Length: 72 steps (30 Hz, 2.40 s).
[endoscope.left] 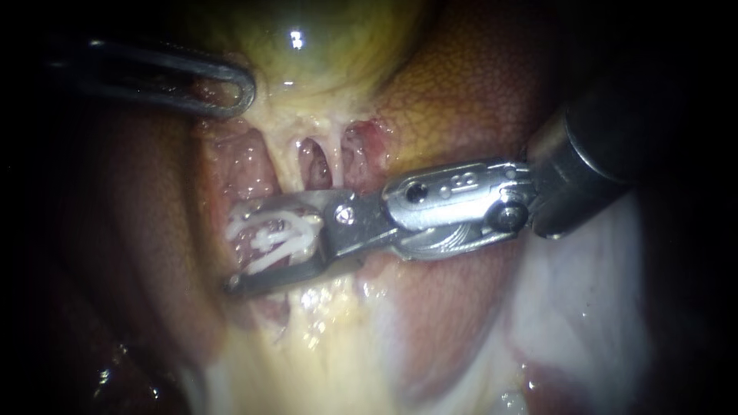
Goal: Clipping third clip left tube
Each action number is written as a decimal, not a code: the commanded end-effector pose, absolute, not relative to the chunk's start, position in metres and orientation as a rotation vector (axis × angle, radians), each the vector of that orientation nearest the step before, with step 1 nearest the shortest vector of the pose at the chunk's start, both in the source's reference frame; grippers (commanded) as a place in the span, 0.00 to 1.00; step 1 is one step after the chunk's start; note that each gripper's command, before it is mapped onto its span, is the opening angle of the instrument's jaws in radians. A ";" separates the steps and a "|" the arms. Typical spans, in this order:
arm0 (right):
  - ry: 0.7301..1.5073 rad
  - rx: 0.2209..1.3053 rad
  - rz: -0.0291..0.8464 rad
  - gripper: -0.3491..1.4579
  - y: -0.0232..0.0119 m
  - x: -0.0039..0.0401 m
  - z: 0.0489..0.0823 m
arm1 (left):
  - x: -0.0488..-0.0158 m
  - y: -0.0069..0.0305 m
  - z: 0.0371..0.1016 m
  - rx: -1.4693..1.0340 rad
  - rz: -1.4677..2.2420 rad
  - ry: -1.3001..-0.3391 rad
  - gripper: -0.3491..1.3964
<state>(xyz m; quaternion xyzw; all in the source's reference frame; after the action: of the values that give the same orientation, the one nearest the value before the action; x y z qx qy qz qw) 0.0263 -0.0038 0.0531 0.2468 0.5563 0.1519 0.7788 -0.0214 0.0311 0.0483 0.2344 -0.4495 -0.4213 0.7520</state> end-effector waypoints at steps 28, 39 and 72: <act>1.270 0.580 0.344 0.43 0.0006 0.0172 0.0482 | -0.0206 0.0313 0.0484 0.515 -0.917 -0.982 0.00; 1.264 0.609 0.347 0.43 -0.0002 0.0175 0.0524 | -0.0206 0.0313 0.0484 0.515 -0.917 -0.982 0.00; 1.408 0.881 0.509 0.43 0.0033 0.0206 0.0597 | -0.0206 0.0313 0.0485 0.512 -0.918 -0.982 0.00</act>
<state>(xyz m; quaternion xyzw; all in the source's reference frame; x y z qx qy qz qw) 0.0207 0.0033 0.0597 0.3915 0.6228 0.2231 0.6395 -0.0206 0.0313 0.0485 0.2357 -0.4500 -0.4196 0.7522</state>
